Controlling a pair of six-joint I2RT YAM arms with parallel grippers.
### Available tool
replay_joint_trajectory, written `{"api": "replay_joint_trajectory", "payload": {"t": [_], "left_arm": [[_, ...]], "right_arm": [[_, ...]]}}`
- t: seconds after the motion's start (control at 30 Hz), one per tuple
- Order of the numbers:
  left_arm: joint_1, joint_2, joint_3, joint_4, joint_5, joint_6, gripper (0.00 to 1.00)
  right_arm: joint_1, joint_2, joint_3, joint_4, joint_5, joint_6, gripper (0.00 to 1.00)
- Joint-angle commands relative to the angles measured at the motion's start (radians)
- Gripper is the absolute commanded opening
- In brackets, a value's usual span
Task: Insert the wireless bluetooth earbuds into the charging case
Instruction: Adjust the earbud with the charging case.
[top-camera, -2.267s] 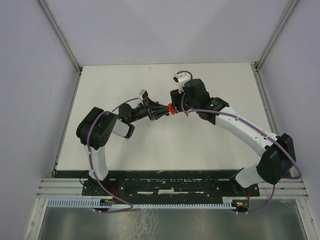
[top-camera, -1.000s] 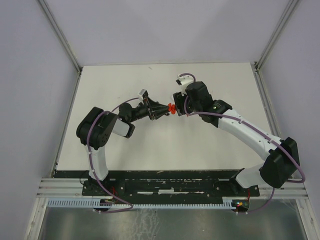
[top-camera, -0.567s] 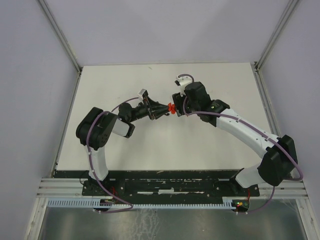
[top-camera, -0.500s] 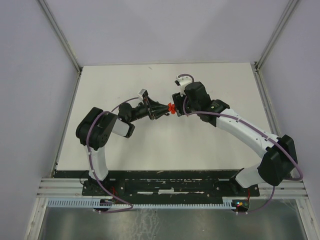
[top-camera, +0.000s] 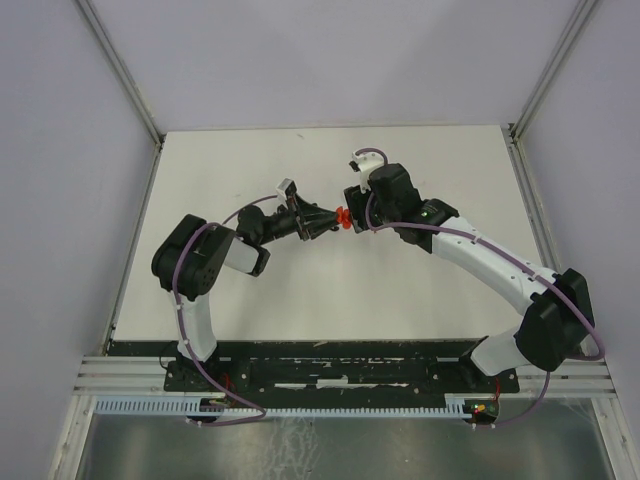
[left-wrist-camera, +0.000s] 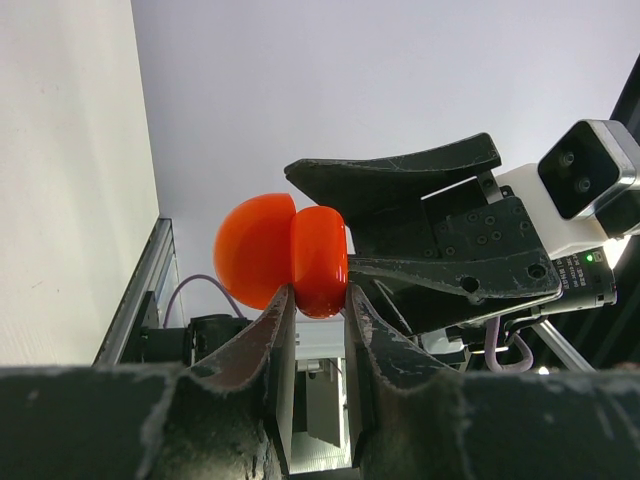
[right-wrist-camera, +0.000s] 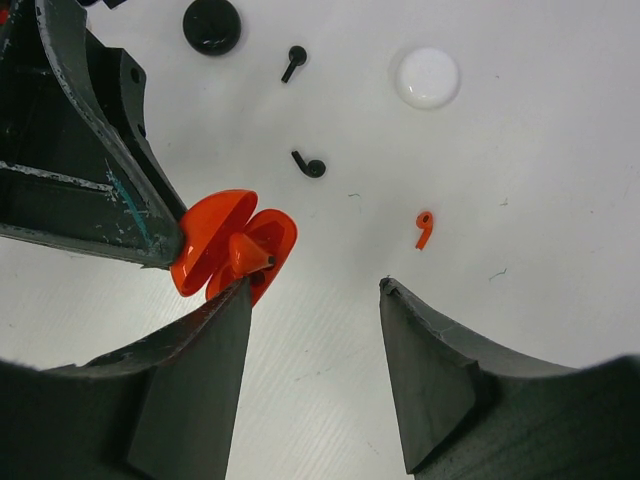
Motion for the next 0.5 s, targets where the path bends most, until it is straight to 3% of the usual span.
{"api": "replay_joint_trajectory", "payload": {"t": [0.0,0.47], "left_arm": [[-0.012,-0.055,-0.004,0.045,0.010,0.048,0.03],[-0.012,-0.044,-0.008,0.047,0.005,0.050,0.03]], "right_arm": [[0.000,0.003,0.044,0.031,0.008,0.004,0.62],[-0.001,-0.027,0.046,0.039,0.051,0.002,0.62]]}}
